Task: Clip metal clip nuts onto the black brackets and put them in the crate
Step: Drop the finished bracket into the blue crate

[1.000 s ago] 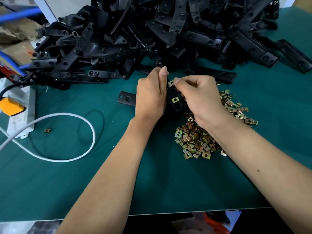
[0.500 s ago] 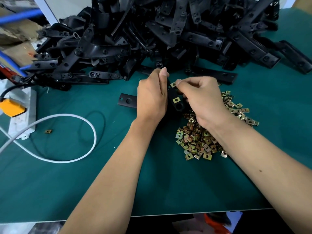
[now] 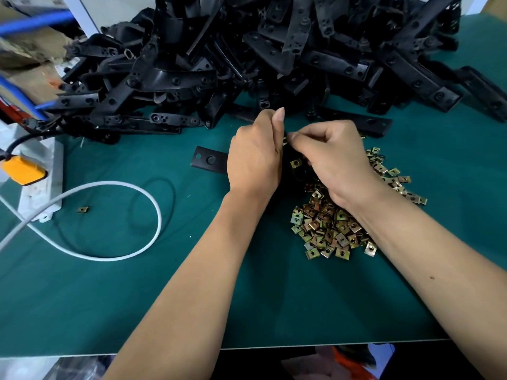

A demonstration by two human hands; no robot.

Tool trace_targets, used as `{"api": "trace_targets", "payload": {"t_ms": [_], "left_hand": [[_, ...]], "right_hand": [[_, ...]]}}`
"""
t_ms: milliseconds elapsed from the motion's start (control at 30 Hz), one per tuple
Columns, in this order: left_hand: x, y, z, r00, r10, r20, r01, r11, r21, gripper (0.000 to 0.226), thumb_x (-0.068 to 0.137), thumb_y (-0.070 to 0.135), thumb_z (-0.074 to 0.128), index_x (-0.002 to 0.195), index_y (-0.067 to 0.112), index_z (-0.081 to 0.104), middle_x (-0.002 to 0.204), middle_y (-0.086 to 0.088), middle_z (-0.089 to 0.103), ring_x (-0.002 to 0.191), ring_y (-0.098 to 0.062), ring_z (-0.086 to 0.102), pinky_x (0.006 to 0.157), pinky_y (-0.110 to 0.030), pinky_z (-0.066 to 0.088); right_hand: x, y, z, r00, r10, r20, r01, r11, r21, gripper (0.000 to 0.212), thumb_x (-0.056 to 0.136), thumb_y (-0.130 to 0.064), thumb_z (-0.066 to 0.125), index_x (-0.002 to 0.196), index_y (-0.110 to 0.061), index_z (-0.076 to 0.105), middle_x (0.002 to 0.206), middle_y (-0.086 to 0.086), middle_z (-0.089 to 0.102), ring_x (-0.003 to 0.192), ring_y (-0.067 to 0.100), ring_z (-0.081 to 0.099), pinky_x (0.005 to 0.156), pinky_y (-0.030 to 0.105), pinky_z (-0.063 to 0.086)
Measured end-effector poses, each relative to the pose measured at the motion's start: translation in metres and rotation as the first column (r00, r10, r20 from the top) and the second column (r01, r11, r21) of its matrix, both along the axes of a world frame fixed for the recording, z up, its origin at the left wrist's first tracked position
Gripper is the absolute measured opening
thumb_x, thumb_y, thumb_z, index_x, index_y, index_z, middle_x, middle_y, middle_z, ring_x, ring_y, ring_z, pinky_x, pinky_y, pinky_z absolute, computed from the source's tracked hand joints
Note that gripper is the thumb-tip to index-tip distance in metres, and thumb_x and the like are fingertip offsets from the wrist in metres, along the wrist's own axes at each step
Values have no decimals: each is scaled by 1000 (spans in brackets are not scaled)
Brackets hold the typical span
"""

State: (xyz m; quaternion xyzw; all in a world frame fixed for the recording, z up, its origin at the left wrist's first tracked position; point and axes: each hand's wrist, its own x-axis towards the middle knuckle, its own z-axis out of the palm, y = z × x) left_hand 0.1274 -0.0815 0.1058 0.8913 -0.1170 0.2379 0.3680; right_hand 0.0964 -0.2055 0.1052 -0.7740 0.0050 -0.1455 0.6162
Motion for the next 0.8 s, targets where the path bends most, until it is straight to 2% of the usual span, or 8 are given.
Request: {"api": "trace_targets", "payload": {"t_ms": [133, 233, 333, 433, 500, 567, 733, 800], "left_hand": [[-1, -2, 2, 996, 68, -58, -67, 998, 8, 51, 110, 46, 32, 104, 7, 66, 81, -15, 69, 76, -41, 62, 64, -47, 48], [1, -1, 4, 986, 130, -104, -129, 991, 23, 53, 110, 47, 31, 101, 6, 64, 81, -18, 67, 75, -42, 60, 60, -43, 43], [-1, -2, 5, 982, 154, -111, -148, 987, 54, 54, 110, 46, 30, 101, 6, 64, 85, -21, 68, 78, -45, 61, 64, -46, 45], [1, 1, 6, 975, 191, -110, -180, 978, 103, 53, 110, 46, 30, 98, 5, 63, 91, -25, 68, 84, -48, 61, 67, -44, 36], [0, 0, 7, 973, 212, -94, -200, 972, 124, 53, 110, 46, 30, 98, 6, 62, 93, -27, 68, 86, -49, 60, 68, -44, 33], [-5, -7, 10, 976, 207, -62, -198, 972, 128, 51, 110, 46, 32, 98, 5, 62, 93, -30, 67, 86, -51, 59, 70, -47, 36], [-22, -47, 34, 994, 108, 4, -108, 988, 112, 46, 109, 47, 33, 86, 11, 50, 85, -26, 64, 79, -47, 57, 67, -50, 42], [-30, -75, 45, 999, 48, 18, -50, 989, 141, 45, 109, 48, 34, 86, 12, 48, 85, -24, 64, 74, -42, 53, 64, -46, 34]], "right_hand": [[-2, -2, 4, 998, 41, 38, -33, 983, -183, 26, 97, -24, 68, 76, -12, 79, 66, 2, 69, 65, 19, 63, 66, 35, 49], [-2, -4, 7, 996, 86, 38, -73, 961, -266, 49, 101, -27, 60, 61, -1, 54, 66, 15, 52, 60, 23, 46, 67, 41, 41], [2, -12, 9, 988, 146, -42, -152, 942, -299, 41, 102, -28, 55, 83, 7, 67, 83, 25, 65, 79, 39, 59, 77, 49, 50], [-5, -9, 20, 978, 187, -96, -210, 872, -442, 24, 93, -16, 65, 113, -14, 78, 109, -2, 76, 98, 14, 67, 91, 32, 51], [-12, -7, 24, 984, 176, -40, -165, 792, -588, 31, 89, -17, 70, 119, -19, 77, 110, 1, 72, 103, 16, 65, 94, 30, 48], [-20, -6, 28, 994, 109, 20, -70, 755, -652, 24, 88, -21, 73, 111, -18, 79, 98, 6, 68, 94, 23, 64, 87, 33, 47], [-42, -33, 48, 995, -73, 71, 102, 750, -654, 22, 85, -17, 75, 106, -25, 78, 95, 1, 74, 91, 26, 69, 79, 32, 54], [-55, -53, 55, 981, -176, 87, 186, 696, -693, 27, 85, -15, 74, 109, -27, 76, 98, 3, 75, 91, 29, 71, 78, 37, 59]]}}
